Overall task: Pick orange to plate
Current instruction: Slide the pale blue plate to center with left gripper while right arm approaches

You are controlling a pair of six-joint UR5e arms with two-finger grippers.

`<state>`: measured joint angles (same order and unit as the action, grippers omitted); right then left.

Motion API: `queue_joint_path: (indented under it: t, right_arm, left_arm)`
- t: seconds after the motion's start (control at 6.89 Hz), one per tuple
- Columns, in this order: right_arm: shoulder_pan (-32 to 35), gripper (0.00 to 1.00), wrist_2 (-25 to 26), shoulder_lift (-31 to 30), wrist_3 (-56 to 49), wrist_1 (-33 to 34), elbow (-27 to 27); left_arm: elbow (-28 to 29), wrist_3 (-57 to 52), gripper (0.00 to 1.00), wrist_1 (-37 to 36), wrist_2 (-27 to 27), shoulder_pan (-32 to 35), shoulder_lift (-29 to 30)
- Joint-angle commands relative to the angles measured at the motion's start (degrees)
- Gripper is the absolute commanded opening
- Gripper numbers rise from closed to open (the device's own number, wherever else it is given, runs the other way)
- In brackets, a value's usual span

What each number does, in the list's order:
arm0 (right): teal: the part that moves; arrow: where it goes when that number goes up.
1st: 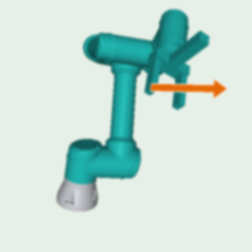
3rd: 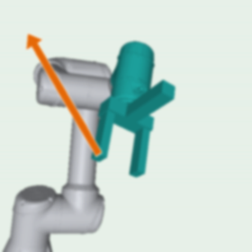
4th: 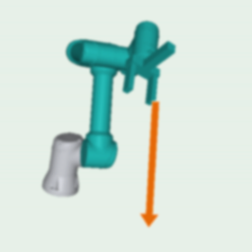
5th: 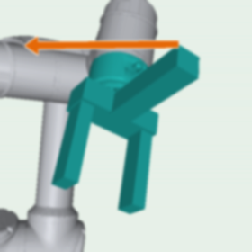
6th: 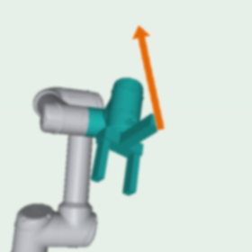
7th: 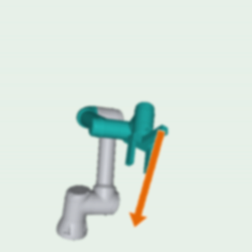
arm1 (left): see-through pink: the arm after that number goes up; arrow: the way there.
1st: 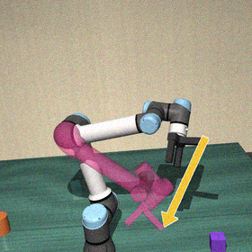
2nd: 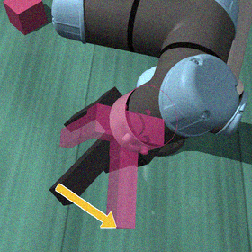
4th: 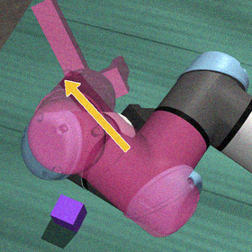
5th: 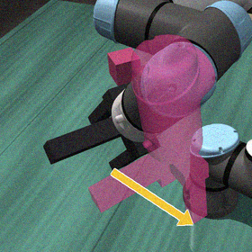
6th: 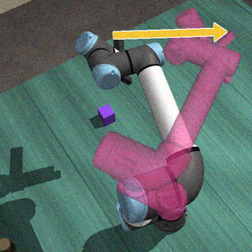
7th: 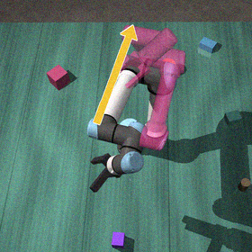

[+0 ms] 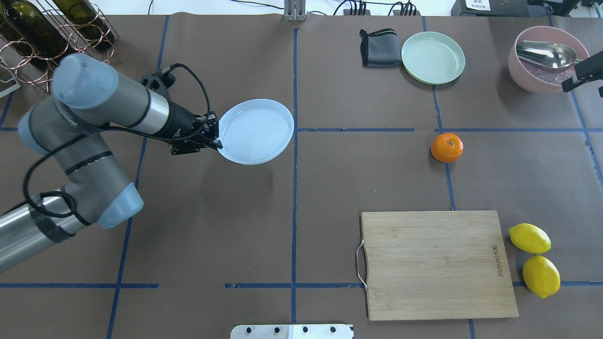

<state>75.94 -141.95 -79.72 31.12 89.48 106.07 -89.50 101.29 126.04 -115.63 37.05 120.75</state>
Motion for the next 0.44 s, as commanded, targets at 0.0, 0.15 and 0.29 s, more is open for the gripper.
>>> queue_joint_path:
  t: [0.0, 0.15, 0.29]
  right_arm:
    - [-3.8, 1.00, 2.5, 1.4, 5.8, 0.0, 2.1]
    - [-5.2, 1.00, 4.2, 2.5, 7.8, 0.0, 2.5]
    - [-6.6, 1.00, 4.8, 2.6, 9.3, 0.0, 2.9]
  left_arm:
    - [2.8, 1.2, 0.00, 0.0, 6.4, -3.8, 1.8]
    - [3.5, 0.8, 0.00, 0.0, 8.3, -5.4, 2.3]
    - [3.5, 0.6, 0.00, 0.0, 8.4, -6.0, 2.5]
